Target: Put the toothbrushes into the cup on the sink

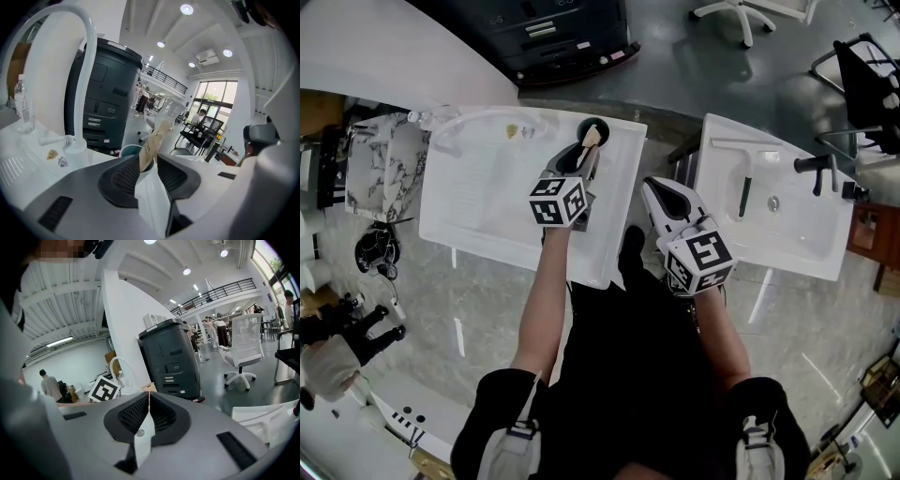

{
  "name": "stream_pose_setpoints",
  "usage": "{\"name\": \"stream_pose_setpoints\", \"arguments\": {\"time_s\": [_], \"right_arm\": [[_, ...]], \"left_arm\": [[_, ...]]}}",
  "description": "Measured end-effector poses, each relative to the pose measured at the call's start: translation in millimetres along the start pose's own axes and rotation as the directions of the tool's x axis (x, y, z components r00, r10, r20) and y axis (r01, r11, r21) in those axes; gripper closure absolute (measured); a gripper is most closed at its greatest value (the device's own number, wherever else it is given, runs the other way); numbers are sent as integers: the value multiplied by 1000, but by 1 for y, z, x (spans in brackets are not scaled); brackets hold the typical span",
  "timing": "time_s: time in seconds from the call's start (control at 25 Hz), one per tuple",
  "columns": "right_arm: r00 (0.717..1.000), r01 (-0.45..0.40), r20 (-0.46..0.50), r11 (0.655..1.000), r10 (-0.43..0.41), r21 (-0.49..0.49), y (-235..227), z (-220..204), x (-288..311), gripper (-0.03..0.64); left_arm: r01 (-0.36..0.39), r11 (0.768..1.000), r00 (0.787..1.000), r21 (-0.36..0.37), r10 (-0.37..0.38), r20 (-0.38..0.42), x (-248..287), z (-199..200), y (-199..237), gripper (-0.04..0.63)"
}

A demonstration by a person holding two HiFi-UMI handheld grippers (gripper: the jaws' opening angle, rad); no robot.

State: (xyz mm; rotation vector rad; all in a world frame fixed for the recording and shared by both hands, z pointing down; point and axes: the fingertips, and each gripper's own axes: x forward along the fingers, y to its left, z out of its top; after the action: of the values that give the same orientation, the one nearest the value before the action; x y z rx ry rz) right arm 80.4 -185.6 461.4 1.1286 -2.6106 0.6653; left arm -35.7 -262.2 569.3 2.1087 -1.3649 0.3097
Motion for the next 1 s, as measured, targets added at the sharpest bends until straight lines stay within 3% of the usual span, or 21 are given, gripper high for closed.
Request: {"name": "stream_pose_setpoints", "arguments": {"time_s": [0.36, 1.0], "right_arm": [[999, -18, 32, 1000, 19, -20, 13, 8, -5, 584], [997, 14, 82, 1000, -12, -22, 33, 14, -23, 584]], "left_arm": [[8, 1000, 1000, 22, -8, 19, -28, 1, -12, 472], [21, 996, 989, 91, -34, 146, -96, 28, -43, 538]]}}
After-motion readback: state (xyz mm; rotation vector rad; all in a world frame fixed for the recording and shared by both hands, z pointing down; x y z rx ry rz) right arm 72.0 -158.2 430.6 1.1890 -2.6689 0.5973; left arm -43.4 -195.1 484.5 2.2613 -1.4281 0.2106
